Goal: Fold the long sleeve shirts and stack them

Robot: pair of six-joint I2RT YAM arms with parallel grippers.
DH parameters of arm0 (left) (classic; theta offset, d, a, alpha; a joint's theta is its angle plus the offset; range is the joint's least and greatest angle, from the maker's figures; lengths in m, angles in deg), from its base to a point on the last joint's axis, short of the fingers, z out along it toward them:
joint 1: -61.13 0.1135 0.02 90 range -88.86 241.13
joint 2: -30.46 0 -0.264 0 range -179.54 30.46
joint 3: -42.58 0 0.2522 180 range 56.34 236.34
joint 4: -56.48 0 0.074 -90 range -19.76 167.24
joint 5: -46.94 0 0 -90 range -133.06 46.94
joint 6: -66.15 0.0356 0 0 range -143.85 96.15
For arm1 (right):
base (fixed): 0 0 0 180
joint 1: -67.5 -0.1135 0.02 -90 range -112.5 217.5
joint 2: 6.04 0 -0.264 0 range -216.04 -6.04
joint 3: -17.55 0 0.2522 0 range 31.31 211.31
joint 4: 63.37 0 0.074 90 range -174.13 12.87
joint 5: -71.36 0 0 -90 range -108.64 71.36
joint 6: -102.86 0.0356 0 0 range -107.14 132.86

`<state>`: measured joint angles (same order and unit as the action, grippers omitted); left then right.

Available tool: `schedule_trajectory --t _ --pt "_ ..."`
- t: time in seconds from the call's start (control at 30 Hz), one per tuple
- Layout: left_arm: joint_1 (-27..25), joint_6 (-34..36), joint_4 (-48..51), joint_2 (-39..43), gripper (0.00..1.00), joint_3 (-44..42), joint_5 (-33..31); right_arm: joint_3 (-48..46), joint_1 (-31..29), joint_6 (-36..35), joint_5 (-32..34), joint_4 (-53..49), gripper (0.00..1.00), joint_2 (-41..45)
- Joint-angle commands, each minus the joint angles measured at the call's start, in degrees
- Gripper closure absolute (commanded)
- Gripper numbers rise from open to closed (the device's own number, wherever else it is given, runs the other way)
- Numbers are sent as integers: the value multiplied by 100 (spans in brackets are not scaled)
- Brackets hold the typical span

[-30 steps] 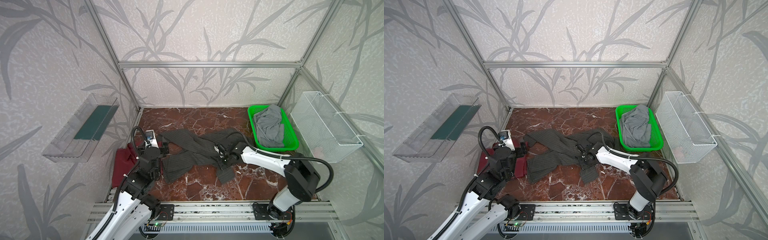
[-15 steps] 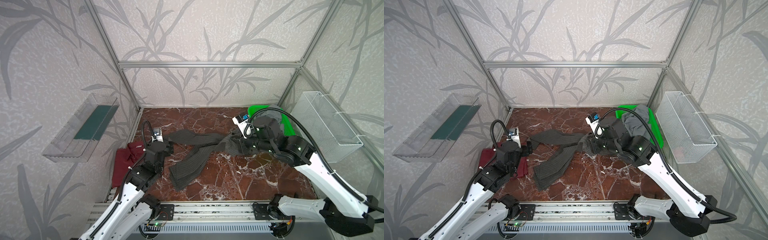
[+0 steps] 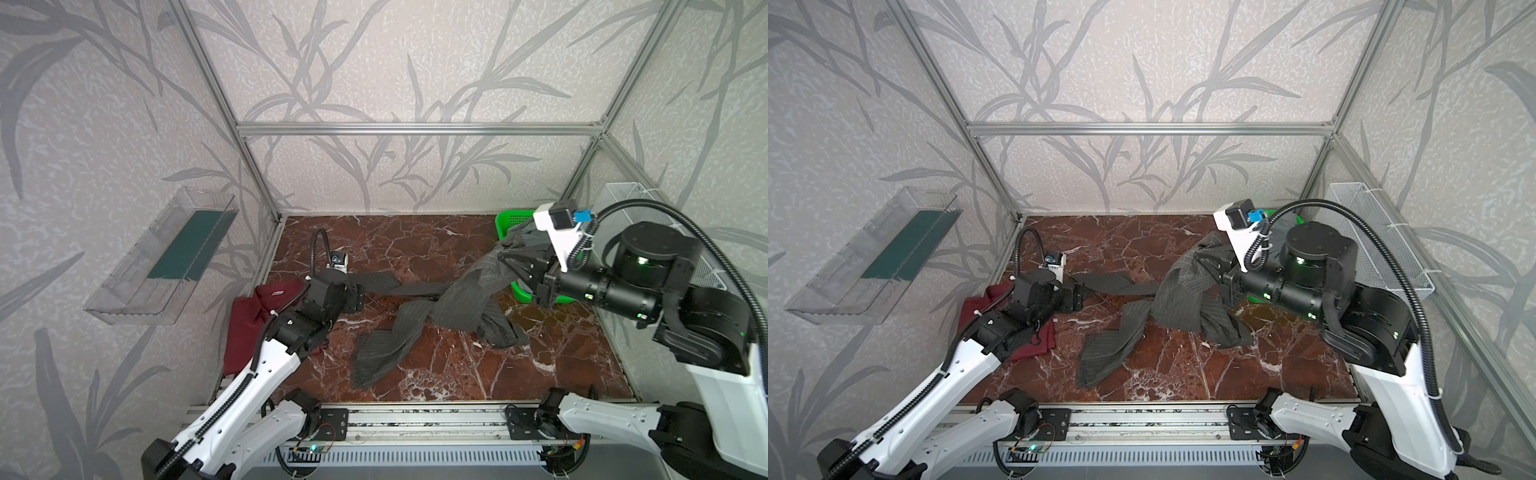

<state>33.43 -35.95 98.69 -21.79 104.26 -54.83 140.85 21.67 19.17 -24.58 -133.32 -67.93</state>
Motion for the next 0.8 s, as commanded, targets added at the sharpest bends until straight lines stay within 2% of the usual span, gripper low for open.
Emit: schedule_trajectory --t 0.0,0.13,0.3,0.43,0.53,0.67,0.77 --pt "-69 -192 295 31 15 162 763 284 -23 -139 -216 -146 100 -42" --pt "-207 -335 298 72 15 6 1116 770 -23 -132 -442 -23 100 5" --pt "-487 -416 379 -104 15 173 1434 1541 -23 -162 -251 -19 100 -187" --pt "-728 -598 260 -278 15 567 1906 2397 -23 -232 215 -583 100 -937" --pt "-1007 -712 28 -453 14 830 2221 3242 75 -185 314 -894 100 -1634" --pt "-1580 -587 -131 -690 14 1131 2460 3846 988 586 -1127 -817 100 -2212" --pt "-1940 -590 -753 -567 10 944 2563 3794 1646 1091 -2227 -641 100 -2491"
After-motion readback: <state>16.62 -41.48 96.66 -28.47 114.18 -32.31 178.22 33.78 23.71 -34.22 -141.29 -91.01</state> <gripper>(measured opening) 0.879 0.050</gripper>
